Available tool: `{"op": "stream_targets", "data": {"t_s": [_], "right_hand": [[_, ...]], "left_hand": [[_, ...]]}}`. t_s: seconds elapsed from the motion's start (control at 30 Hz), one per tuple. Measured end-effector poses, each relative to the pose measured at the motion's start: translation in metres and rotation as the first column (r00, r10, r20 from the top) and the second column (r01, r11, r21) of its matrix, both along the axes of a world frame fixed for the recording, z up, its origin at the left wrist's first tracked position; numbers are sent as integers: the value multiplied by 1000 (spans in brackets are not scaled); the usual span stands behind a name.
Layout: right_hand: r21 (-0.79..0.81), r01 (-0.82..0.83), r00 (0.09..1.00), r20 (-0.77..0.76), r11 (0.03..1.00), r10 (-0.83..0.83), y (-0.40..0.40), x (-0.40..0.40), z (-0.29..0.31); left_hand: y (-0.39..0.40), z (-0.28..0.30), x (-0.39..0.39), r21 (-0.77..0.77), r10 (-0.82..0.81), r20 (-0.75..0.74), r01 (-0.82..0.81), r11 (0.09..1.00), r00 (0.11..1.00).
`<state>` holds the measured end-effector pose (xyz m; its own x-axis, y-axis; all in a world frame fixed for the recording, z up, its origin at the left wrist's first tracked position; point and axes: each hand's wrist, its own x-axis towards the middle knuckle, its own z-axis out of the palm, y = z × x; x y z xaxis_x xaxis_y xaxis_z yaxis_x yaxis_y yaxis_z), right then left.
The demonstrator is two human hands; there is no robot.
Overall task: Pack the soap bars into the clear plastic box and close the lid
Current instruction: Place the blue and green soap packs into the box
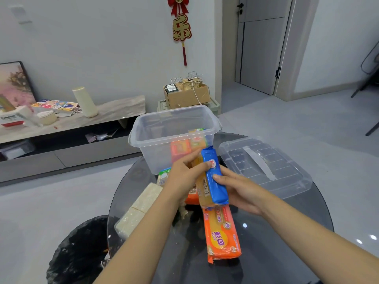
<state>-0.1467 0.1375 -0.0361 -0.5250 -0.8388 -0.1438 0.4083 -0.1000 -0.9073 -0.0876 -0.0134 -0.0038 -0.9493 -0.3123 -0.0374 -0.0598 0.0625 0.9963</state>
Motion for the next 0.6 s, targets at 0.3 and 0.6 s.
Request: {"op": "stream_targets", "data": {"t_s": [0.3,0.6], "right_hand": [[226,428,895,-244,875,-375,-6,-6,-13],[228,547,831,-269,806,-488,-6,-4,-7]], "left_hand": [[-27,-33,-9,-630,211,111,-95,771,971],[-38,-52,-30,-891,239,282,161,424,929]]}}
